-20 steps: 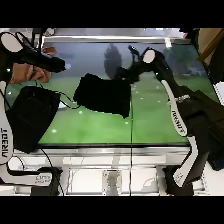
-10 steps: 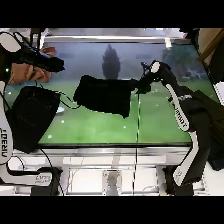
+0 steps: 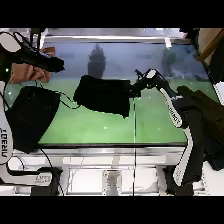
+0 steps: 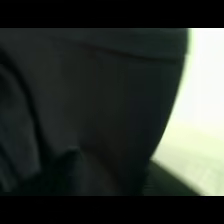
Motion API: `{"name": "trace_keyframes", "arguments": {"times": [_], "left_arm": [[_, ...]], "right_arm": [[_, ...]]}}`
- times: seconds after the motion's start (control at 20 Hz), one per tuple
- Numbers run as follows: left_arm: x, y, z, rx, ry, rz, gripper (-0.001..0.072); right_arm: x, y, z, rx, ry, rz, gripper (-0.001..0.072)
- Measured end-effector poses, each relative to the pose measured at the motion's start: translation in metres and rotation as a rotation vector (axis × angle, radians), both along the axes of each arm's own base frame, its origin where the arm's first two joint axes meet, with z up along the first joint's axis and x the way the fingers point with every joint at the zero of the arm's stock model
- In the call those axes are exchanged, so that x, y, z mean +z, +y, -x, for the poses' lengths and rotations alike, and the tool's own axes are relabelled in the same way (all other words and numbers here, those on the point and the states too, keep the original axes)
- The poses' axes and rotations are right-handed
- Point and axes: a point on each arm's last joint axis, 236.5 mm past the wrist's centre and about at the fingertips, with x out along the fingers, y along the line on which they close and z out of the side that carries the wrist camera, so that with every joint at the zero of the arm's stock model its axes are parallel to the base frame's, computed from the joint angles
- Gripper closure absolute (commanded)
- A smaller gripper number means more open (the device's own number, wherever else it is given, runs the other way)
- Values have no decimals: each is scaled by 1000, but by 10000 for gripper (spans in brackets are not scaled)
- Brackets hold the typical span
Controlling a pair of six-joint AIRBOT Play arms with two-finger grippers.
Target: Fold the clothes and pants, and hang the long-sleeved shirts on hangers.
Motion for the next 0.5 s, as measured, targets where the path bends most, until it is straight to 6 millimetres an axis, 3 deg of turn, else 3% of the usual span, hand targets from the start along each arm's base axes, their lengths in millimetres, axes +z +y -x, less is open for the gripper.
{"name": "trace_keyframes", "arguments": {"times": [0.15, 0.25, 0.4, 0.5], "left_arm": [[0, 0, 3, -3, 9, -1, 689], [4, 1, 7, -5, 6, -3, 690], [18, 1, 13, -7, -18, -3, 690], [29, 1, 18, -8, -43, -2, 689]], "right_arm": [[32, 28, -7, 32, -62, -114, 706], [76, 36, -21, 47, -153, -178, 706], [154, 12, -48, 32, -320, -216, 706], [201, -25, -54, -2, -401, -207, 706]]}}
